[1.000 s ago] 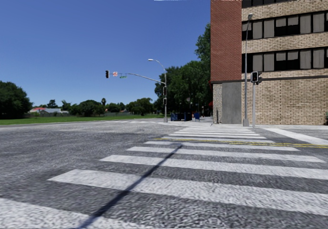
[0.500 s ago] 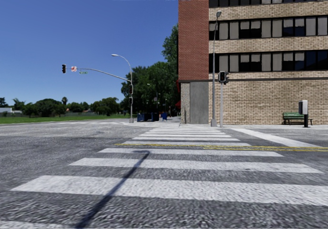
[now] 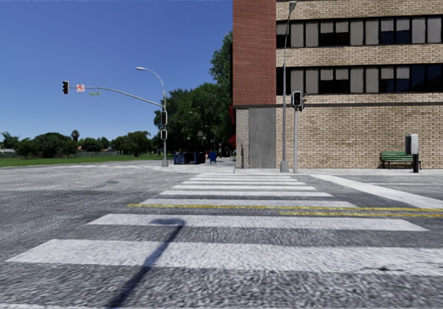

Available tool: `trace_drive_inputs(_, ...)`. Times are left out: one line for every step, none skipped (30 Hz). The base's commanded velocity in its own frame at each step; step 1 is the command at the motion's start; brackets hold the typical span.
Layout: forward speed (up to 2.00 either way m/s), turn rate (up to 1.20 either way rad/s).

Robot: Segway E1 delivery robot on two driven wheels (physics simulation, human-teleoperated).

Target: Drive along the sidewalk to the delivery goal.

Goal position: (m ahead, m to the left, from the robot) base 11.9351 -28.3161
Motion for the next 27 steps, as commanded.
trace_drive_inputs(2.0, 0.0)
trace_drive_inputs(2.0, 0.0)
trace_drive_inputs(2.0, 0.0)
trace_drive_inputs(2.0, 0.0)
trace_drive_inputs(2.0, 0.0)
trace_drive_inputs(2.0, 0.0)
trace_drive_inputs(2.0, 0.0)
trace_drive_inputs(2.0, 0.0)
trace_drive_inputs(2.0, 0.0)
trace_drive_inputs(2.0, 0.0)
trace_drive_inputs(2.0, 0.0)
trace_drive_inputs(2.0, 0.0)
trace_drive_inputs(2.0, 0.0)
trace_drive_inputs(2.0, 0.0)
trace_drive_inputs(2.0, 0.0)
trace_drive_inputs(2.0, 0.0)
trace_drive_inputs(2.0, 0.0)
trace_drive_inputs(2.0, 0.0)
trace_drive_inputs(2.0, 0.0)
trace_drive_inputs(2.0, 0.0)
trace_drive_inputs(2.0, 0.0)
trace_drive_inputs(2.0, 0.0)
trace_drive_inputs(2.0, 0.0)
trace_drive_inputs(2.0, 0.0)
trace_drive_inputs(2.0, 0.0)
trace_drive_inputs(2.0, 0.0)
trace_drive_inputs(2.0, 0.0)
